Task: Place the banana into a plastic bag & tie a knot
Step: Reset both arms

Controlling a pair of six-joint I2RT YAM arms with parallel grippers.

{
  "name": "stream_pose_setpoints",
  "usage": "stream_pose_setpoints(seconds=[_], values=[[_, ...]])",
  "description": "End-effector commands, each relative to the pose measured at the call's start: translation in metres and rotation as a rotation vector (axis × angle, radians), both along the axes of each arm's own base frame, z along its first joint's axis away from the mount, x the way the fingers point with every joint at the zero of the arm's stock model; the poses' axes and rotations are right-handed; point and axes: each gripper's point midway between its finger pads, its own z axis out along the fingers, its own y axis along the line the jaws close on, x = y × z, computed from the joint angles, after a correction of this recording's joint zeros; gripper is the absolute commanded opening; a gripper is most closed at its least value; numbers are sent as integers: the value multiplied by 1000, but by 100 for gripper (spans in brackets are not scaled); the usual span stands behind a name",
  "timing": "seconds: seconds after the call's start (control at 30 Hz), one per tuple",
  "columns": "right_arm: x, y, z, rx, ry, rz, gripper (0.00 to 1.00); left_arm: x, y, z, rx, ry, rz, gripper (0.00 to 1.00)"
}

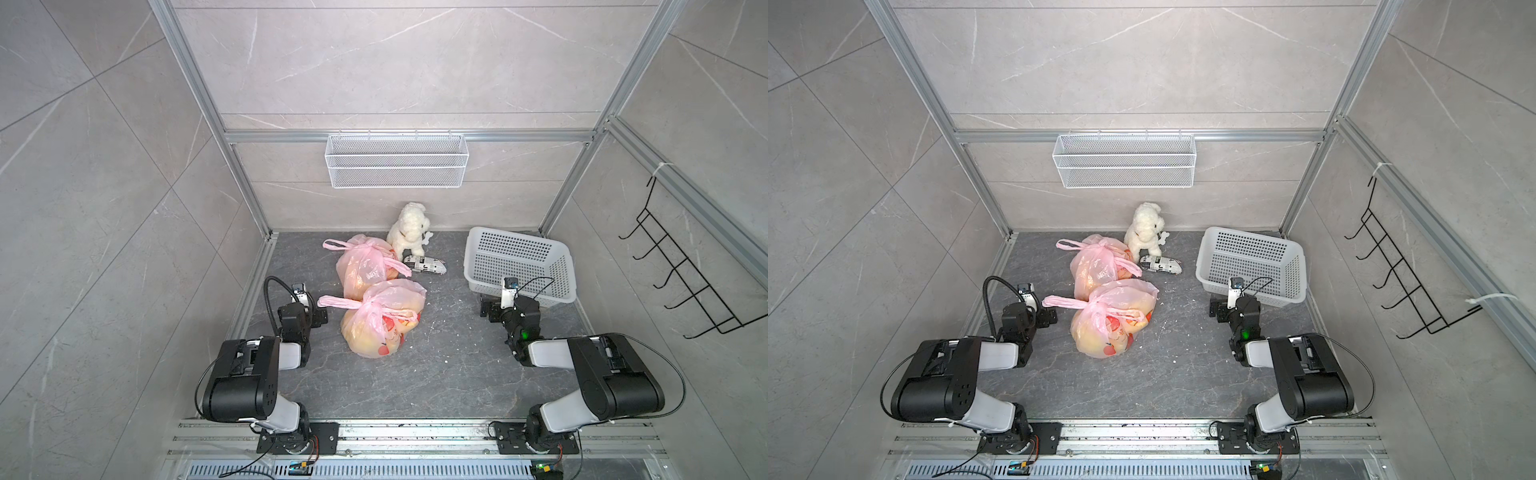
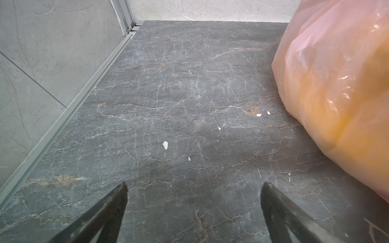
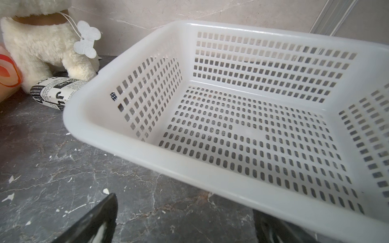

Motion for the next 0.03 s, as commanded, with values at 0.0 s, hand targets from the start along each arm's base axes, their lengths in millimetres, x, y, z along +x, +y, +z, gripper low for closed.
stream_pose_setpoints(seconds=[0.0], values=[[2,2,7,-2,-39,11,99,10,6,22,6,-83,29,100]])
